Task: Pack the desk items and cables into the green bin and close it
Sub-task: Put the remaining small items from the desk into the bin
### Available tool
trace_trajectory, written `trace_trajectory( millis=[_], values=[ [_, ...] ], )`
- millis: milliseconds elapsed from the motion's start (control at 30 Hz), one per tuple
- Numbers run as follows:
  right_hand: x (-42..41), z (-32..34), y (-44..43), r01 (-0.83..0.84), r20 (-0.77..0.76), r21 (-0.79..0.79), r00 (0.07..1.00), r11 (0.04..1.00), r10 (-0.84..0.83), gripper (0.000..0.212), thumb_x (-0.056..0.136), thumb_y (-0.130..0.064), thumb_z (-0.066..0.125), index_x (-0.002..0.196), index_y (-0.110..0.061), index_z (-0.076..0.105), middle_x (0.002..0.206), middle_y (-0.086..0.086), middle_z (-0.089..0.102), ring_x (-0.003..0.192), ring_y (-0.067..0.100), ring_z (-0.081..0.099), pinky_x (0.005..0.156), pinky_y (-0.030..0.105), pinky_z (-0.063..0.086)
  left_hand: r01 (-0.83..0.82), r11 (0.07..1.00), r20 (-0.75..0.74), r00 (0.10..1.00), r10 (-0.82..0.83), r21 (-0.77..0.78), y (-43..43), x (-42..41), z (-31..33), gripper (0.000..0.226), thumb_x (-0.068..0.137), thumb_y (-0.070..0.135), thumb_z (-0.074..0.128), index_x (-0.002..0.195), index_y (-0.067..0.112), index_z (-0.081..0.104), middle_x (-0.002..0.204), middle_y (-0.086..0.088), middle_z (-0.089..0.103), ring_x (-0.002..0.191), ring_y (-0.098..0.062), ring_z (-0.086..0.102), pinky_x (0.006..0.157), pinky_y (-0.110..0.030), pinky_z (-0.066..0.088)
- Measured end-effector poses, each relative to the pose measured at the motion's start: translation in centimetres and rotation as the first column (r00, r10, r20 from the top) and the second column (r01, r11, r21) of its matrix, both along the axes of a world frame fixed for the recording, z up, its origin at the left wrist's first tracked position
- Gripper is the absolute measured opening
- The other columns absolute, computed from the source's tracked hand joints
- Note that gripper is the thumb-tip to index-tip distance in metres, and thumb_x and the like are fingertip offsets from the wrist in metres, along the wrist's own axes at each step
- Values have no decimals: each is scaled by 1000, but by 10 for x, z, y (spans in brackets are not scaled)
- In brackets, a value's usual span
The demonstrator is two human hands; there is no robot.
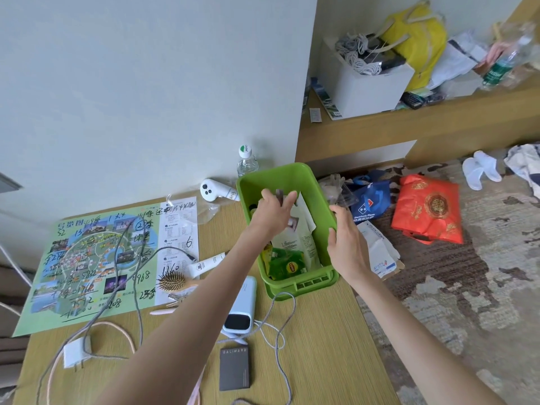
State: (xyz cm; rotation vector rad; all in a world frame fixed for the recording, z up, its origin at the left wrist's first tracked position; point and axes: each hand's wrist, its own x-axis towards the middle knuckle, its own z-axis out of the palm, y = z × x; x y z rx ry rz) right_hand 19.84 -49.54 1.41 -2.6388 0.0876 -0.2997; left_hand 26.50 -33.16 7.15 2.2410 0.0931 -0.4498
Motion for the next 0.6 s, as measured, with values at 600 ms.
trace_trajectory(
  millis=[600],
  values=[
    [-40,26,61,-196,198,17,962,980,189,33,92,-6,55,125,-8,51,121,5,55,110,20,53,92,35,47,-230,971,216,953,212,64,126,-94,-39,19,98,30,50,101,21,66,93,0,73,81,-17,68,73,-37,56]
  ],
)
